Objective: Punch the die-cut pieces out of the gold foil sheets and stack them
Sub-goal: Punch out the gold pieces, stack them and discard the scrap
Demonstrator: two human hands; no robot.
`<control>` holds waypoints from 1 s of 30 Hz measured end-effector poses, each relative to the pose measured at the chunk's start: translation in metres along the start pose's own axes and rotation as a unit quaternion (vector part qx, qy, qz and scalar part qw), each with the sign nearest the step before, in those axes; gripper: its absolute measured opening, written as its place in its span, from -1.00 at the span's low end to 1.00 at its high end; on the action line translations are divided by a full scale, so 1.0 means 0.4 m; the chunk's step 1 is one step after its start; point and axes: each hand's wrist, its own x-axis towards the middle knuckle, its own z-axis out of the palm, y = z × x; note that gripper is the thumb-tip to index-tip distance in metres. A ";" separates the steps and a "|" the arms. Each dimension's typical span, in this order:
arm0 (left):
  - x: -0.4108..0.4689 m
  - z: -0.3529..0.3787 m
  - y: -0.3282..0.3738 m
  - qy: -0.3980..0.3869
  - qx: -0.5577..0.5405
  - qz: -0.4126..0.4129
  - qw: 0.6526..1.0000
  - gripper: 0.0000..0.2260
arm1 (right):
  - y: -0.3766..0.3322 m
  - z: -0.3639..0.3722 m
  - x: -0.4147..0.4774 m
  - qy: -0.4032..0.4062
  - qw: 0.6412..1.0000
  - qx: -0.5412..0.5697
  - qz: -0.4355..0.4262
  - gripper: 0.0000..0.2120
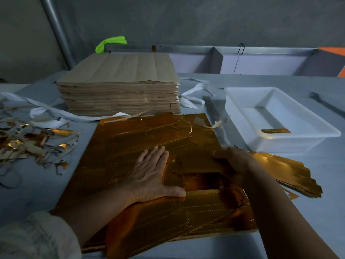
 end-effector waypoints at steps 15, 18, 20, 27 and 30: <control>-0.003 -0.007 0.003 -0.013 0.017 -0.004 1.000 0.26 | 0.018 -0.019 -0.016 0.004 0.993 0.118 0.006 -0.44; -0.005 -0.011 0.007 -0.019 0.015 -0.006 1.000 0.26 | 0.021 -0.042 -0.021 0.020 0.970 0.242 -0.008 -0.73; -0.007 -0.015 0.009 -0.026 0.016 -0.006 1.000 0.26 | 0.023 -0.057 -0.022 0.041 0.942 0.331 -0.018 -0.73; -0.007 -0.032 0.012 -0.044 0.006 -0.004 0.999 0.14 | -0.013 -0.024 -0.032 0.022 0.950 0.308 -0.037 -0.81; 0.008 -0.048 0.009 -0.058 -0.023 -0.028 0.998 -0.02 | -0.033 0.000 -0.020 0.016 0.972 0.230 -0.038 -0.78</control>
